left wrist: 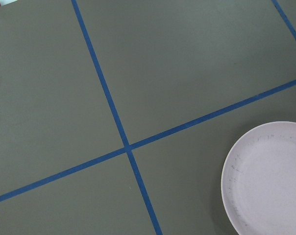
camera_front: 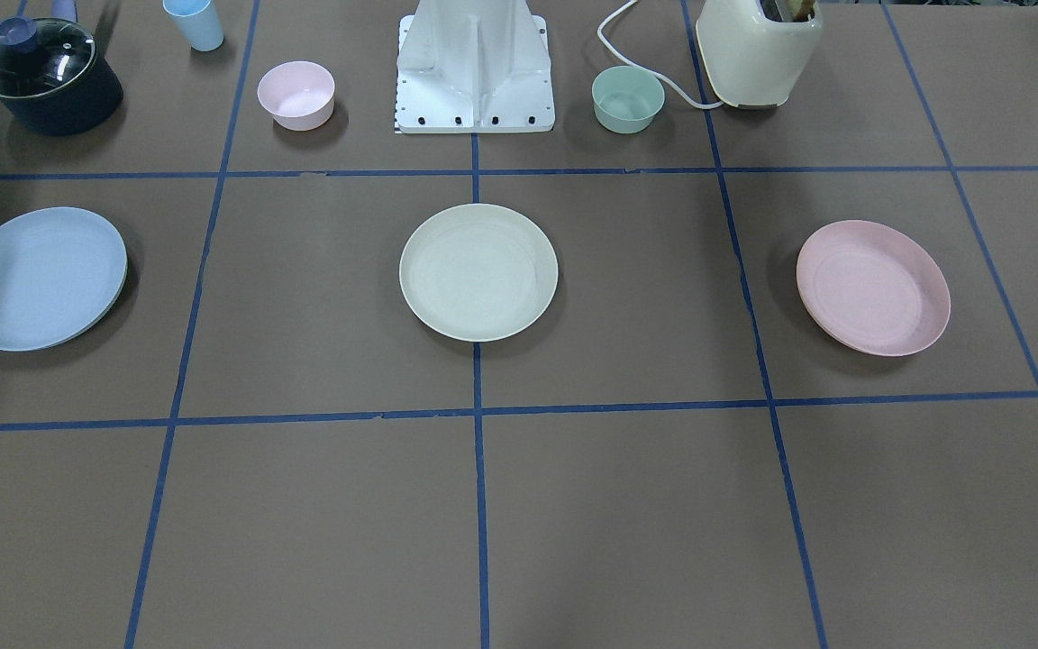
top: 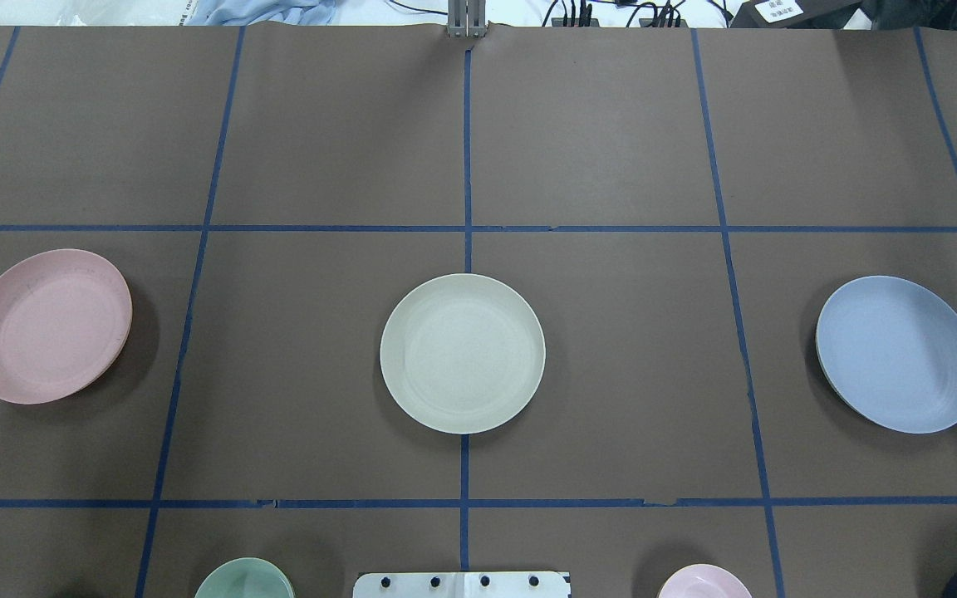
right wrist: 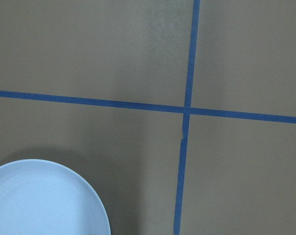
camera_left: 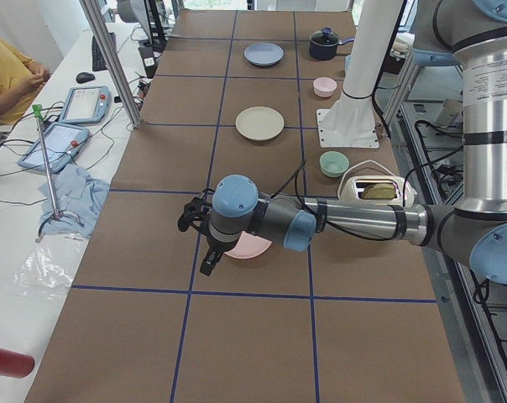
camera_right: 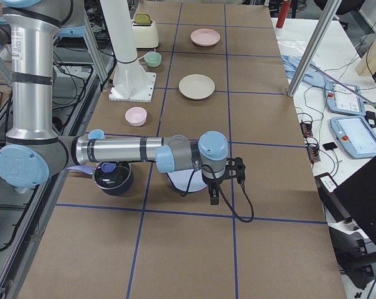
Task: Stack three plates with pink and blue
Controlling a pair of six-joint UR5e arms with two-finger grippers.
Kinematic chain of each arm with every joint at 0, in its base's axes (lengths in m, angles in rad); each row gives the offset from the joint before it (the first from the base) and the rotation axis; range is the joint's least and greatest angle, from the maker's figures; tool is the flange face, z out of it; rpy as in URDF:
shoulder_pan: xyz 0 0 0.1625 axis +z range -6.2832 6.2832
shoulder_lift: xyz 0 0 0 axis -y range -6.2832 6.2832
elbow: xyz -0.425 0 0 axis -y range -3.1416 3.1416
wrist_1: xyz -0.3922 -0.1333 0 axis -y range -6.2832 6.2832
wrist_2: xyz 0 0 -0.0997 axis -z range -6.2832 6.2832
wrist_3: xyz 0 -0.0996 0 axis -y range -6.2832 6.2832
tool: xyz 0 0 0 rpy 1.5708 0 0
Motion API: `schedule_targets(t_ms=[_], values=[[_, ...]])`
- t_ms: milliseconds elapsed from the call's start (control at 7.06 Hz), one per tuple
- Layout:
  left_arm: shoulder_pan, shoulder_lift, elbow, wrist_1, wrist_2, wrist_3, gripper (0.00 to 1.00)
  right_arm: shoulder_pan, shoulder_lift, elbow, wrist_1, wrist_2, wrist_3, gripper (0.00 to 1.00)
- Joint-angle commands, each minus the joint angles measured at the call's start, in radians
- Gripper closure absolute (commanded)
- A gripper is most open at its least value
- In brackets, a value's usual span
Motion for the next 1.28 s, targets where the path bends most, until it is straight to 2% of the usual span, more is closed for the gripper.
schedule_targets(t_ms=[0, 425, 708, 992, 1133], values=[[0.003, 0.006, -0.019, -0.003, 0.0, 0.0, 0.0, -0.001, -0.032, 0.004, 0.062, -0.007, -0.003, 0.0], [0.01, 0.006, -0.01, -0.001, 0.0, -0.019, 0.0, -0.003, -0.039, 0.001, 0.092, 0.03, 0.001, 0.0], [0.058, 0.0, -0.002, 0.002, 0.0, -0.069, 0.01, -0.027, -0.039, 0.001, 0.094, 0.03, -0.002, 0.0], [0.186, -0.025, 0.074, -0.047, -0.002, -0.205, 0.01, -0.041, -0.039, 0.004, 0.094, 0.031, -0.002, 0.0], [0.211, -0.054, 0.109, -0.076, -0.013, -0.327, 0.01, -0.055, -0.036, 0.004, 0.094, 0.03, -0.002, 0.0]])
